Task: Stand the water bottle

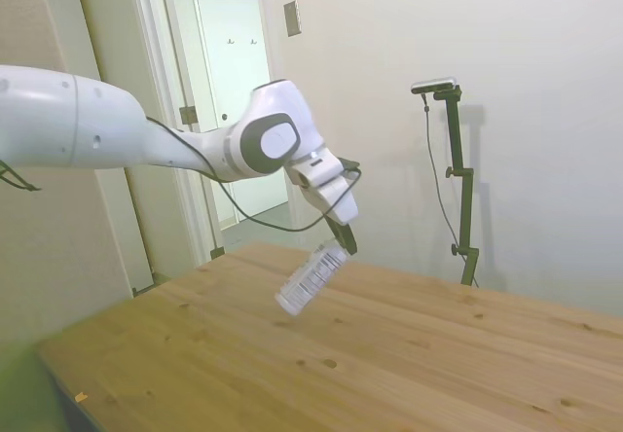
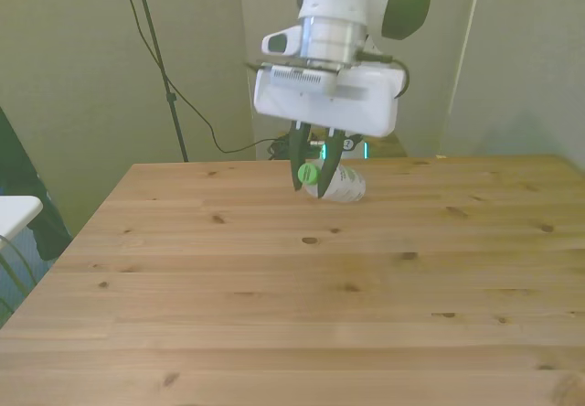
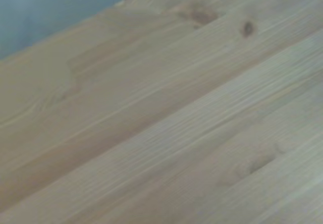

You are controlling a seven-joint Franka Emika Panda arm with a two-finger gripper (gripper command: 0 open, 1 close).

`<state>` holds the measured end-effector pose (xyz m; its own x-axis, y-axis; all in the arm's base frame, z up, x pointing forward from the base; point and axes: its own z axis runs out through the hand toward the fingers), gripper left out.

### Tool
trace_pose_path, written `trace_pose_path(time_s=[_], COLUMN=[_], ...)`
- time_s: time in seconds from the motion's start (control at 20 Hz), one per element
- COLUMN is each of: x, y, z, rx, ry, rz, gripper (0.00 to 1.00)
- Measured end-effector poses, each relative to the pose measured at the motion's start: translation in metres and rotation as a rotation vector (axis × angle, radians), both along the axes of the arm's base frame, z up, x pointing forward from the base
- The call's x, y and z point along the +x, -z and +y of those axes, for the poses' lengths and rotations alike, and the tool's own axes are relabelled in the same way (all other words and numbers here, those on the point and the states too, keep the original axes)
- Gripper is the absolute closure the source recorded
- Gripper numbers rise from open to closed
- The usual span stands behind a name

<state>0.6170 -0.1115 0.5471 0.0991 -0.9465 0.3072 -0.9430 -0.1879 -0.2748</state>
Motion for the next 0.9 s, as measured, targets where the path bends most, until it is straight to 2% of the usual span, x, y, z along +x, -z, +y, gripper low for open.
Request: trace_pose_path(time_s=[0.05, 0.2, 0.75, 0.9], x=[-0.013, -0.015, 0.011, 0.018], y=[0.001, 0.009, 0.038, 0.049], z=[0.018, 0.018, 0.002, 0.0], rx=[-0.045, -0.068, -0.349, -0.389], ry=[0.035, 0.072, 0.4, 0.465], rz=[-0.026, -0.023, -0.251, -0.274], gripper=[1.0, 1.0, 1.0, 1.0])
